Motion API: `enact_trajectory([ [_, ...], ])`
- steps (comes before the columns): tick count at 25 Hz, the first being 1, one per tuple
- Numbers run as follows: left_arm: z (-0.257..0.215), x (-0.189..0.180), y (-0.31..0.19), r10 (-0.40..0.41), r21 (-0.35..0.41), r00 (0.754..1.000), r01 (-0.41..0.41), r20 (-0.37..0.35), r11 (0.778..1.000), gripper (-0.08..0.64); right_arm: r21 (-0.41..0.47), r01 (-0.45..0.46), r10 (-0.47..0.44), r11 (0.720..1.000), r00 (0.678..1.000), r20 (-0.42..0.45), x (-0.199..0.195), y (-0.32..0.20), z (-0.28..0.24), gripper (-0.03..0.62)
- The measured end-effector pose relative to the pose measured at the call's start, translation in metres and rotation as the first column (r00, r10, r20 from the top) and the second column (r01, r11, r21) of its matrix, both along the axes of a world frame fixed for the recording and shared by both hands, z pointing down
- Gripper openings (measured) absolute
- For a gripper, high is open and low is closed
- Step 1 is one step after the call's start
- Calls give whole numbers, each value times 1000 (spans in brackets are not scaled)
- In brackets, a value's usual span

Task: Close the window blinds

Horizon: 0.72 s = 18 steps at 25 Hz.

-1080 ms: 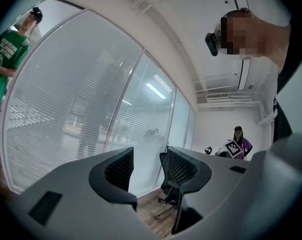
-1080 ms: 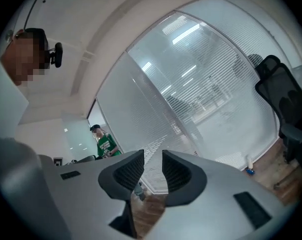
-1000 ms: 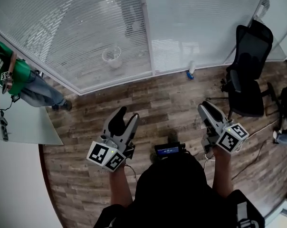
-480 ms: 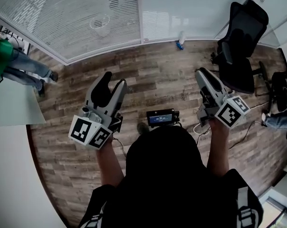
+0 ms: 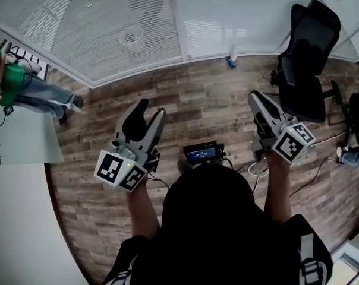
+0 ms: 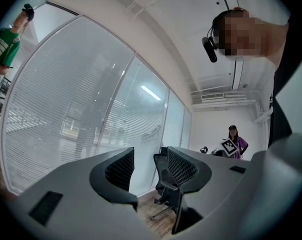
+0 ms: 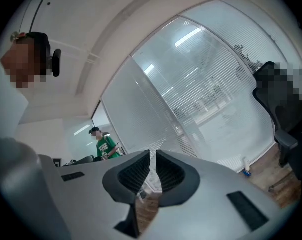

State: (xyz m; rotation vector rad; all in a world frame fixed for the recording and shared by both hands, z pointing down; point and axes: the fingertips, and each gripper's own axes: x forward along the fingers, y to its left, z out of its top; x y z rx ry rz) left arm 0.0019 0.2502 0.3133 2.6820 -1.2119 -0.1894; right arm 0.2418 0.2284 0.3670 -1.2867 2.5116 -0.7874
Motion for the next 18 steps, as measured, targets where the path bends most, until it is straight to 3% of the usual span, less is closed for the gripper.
enact_trajectory([
  [18, 9, 20, -13, 30, -28, 999, -29, 21, 999, 209, -24, 5, -5, 1000, 1000, -3, 2, -1, 11, 40],
])
